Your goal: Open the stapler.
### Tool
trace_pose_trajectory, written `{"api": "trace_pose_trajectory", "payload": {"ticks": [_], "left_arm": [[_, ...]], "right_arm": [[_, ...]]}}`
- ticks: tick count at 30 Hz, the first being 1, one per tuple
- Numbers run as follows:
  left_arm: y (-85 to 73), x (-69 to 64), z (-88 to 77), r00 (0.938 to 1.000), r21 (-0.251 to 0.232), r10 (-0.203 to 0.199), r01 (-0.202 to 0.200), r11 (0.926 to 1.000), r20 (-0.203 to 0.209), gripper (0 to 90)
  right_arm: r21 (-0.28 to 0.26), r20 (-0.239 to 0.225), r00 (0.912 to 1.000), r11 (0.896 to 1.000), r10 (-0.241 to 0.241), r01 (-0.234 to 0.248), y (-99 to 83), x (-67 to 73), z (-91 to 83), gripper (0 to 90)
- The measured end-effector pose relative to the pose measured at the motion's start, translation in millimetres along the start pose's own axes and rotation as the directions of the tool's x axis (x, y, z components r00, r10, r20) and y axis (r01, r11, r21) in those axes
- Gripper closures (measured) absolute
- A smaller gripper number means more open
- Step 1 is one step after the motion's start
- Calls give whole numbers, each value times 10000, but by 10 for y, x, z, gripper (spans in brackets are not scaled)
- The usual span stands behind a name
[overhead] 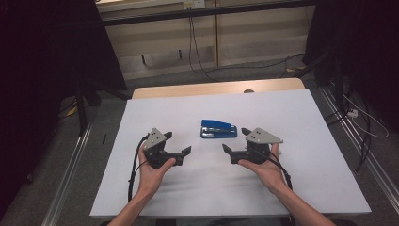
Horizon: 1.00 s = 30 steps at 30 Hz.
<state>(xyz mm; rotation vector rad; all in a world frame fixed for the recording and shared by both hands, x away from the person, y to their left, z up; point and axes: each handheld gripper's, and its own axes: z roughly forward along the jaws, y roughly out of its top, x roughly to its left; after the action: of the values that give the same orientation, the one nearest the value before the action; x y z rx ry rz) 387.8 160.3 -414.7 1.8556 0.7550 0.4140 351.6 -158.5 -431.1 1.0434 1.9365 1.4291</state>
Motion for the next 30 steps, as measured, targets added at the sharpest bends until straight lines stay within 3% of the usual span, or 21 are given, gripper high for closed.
{"api": "trace_pose_trajectory", "payload": {"ticks": [9,13,16,18,23,30], "left_arm": [[73,65,198,9993,203,-179,173,9996,325,74],[127,85,270,9999,-35,74,-73,10000,87,65],[153,94,314,10000,-235,16,-15,9997,48,64],[187,123,408,9997,-108,207,-208,9997,-88,56],[226,206,578,9998,132,218,-217,9997,-36,57],[148,362,693,9995,438,-41,55,9990,-302,72]], "right_arm": [[-97,-253,9994,9997,232,-234,63,-14,218,190],[28,-357,9994,10000,17,-16,73,17,313,244],[9,-471,9989,10000,-40,40,84,37,376,271],[7,-478,9989,10000,-33,33,101,37,416,276],[-91,-399,9992,9999,84,-88,134,-5,492,341],[191,-493,9988,9998,-22,32,127,-58,573,391]]}}
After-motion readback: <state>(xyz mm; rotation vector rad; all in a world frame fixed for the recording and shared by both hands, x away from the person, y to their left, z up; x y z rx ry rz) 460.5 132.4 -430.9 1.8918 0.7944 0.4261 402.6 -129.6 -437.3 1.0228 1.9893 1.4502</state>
